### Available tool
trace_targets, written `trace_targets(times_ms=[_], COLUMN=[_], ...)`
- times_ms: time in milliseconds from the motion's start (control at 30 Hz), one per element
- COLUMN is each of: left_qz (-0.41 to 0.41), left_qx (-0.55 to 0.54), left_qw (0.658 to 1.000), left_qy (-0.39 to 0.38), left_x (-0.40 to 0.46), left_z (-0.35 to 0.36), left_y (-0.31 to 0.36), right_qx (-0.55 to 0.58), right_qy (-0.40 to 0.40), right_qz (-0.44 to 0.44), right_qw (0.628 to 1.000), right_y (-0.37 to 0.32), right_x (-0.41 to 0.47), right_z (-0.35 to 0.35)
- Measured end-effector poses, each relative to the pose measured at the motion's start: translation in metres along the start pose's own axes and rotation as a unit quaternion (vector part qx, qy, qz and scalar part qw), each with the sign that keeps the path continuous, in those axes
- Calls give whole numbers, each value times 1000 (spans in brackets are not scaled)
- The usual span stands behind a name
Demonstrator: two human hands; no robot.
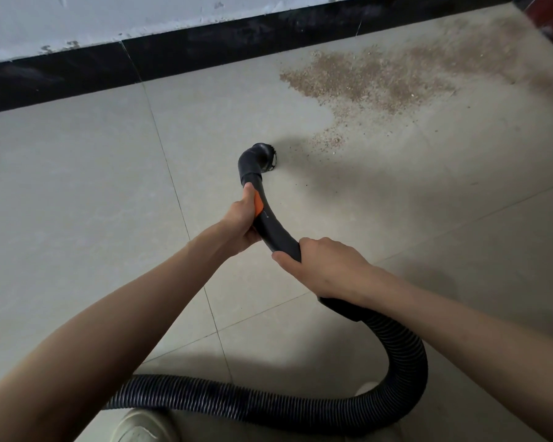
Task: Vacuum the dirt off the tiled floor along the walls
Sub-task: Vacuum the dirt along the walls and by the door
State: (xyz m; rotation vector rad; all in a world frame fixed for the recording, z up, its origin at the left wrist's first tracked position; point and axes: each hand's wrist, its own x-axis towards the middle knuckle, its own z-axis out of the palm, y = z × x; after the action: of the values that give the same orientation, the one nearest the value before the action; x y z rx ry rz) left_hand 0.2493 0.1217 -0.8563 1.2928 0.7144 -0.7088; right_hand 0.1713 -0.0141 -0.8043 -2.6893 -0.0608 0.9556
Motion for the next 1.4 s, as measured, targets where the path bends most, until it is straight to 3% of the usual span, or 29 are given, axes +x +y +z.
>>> trace_targets(times_ms=[267,500,1167,1400], left_qz=[33,23,3,24], left_qx=[-17,-50,10,-37], left_qw=[997,995,994,979], left_qy=[72,79,106,198], left_x=[0,-12,-28,-26], left_z=[-28,-47,56,60], left_y=[-4,-23,-37,-38], right_qx=[12,-10,93,121], right_qy=[-53,-97,-130,-183], right_qz=[-28,-59,-81,-143], right_qw=[998,994,984,965], right_y=[-13,-23,82,93], right_x=[8,1,-23,-2], right_z=[-6,2,-7,-21])
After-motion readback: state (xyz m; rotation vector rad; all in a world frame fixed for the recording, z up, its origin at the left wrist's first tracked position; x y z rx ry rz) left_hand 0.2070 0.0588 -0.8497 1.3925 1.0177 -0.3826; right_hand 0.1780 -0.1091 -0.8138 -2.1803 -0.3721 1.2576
